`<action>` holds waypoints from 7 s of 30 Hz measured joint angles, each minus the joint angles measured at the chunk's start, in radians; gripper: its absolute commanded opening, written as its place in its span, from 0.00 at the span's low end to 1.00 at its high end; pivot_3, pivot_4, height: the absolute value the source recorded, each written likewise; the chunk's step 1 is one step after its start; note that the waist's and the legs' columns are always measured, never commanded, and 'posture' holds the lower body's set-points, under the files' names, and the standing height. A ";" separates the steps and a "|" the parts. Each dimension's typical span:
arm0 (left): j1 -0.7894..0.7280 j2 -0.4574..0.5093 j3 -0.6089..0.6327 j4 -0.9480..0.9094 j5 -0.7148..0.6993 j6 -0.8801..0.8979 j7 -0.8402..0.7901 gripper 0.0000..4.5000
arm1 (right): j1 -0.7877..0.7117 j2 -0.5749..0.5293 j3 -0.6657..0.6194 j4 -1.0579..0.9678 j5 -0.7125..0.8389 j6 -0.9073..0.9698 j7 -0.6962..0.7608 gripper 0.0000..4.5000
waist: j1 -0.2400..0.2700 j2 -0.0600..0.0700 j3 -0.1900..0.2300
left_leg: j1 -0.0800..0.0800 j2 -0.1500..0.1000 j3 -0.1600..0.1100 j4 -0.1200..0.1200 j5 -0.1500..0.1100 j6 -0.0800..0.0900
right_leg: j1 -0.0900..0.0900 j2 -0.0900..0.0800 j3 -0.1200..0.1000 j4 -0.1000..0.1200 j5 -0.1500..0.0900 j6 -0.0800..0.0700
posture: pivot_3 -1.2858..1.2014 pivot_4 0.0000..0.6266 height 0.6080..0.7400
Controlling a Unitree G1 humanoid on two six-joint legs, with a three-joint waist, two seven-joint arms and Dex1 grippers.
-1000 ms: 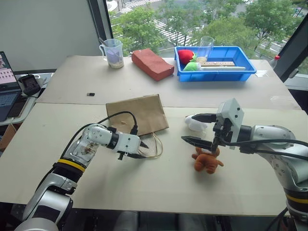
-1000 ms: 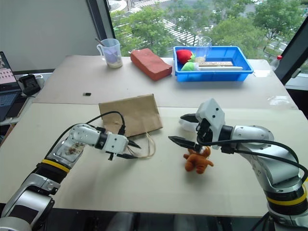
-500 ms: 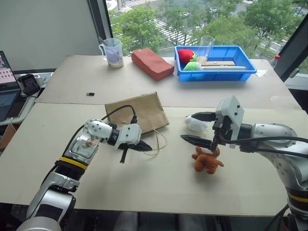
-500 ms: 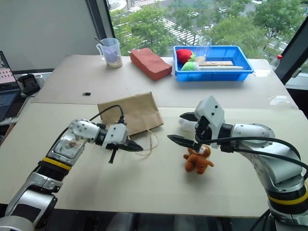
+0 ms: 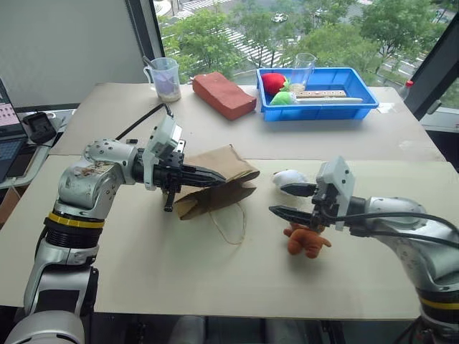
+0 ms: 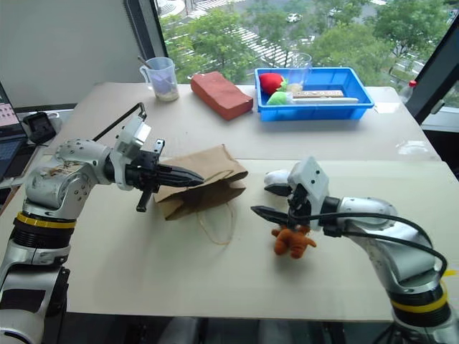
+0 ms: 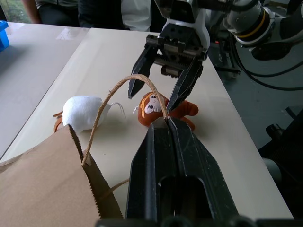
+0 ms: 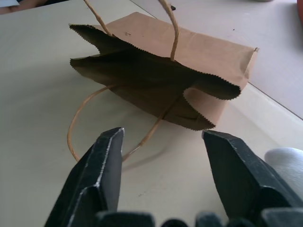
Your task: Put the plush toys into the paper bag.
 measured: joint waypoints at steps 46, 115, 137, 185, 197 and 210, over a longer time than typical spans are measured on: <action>-0.166 -0.022 0.264 -0.098 -0.019 -0.047 0.522 0.00 | -0.372 0.627 0.286 0.854 -0.471 -0.263 -0.261 0.00 | -0.039 0.001 -0.001 | 0.003 0.000 -0.003 -0.004 0.001 -0.002 | -0.001 0.001 0.000 0.004 0.000 -0.001 | 0.52 0.24 1.00; 0.035 0.059 0.111 -0.108 0.001 -0.081 0.201 0.00 | 0.023 -0.103 -0.113 0.053 0.065 0.177 0.125 0.00 | -0.019 -0.001 0.001 | 0.001 0.001 0.000 -0.003 0.000 0.000 | 0.000 0.001 0.001 -0.001 0.000 0.000 | 0.52 0.24 1.00; -0.031 0.002 0.121 -0.098 -0.039 -0.043 0.251 0.00 | -0.421 0.589 0.247 0.625 -0.239 -0.051 -0.241 0.20 | -0.038 -0.001 0.001 | 0.000 0.001 -0.003 -0.005 0.001 -0.002 | -0.003 0.003 0.001 0.004 0.000 -0.001 | 0.52 0.24 1.00; -0.005 0.029 0.121 -0.089 -0.032 -0.048 0.246 0.00 | -0.182 0.183 -0.006 0.526 -0.330 -0.075 -0.166 0.05 | -0.016 0.000 0.001 | 0.000 0.001 -0.002 -0.005 0.001 -0.001 | -0.002 0.003 0.001 0.000 0.000 -0.001 | 0.52 0.24 1.00; -0.005 0.033 0.121 -0.084 -0.032 -0.049 0.242 0.00 | -0.111 0.060 0.046 0.156 -0.152 0.021 0.091 0.01 | -0.016 0.000 0.001 | 0.000 0.001 -0.002 -0.004 0.000 0.000 | -0.001 0.003 0.001 -0.001 0.000 -0.001 | 0.52 0.24 1.00; -0.015 0.020 0.108 -0.090 -0.037 -0.043 0.237 0.00 | -0.313 0.423 0.176 0.465 -0.254 -0.085 -0.113 0.01 | -0.015 0.000 0.001 | 0.000 0.001 -0.002 -0.005 0.001 -0.001 | -0.002 0.003 0.001 0.003 0.000 -0.001 | 0.52 0.24 1.00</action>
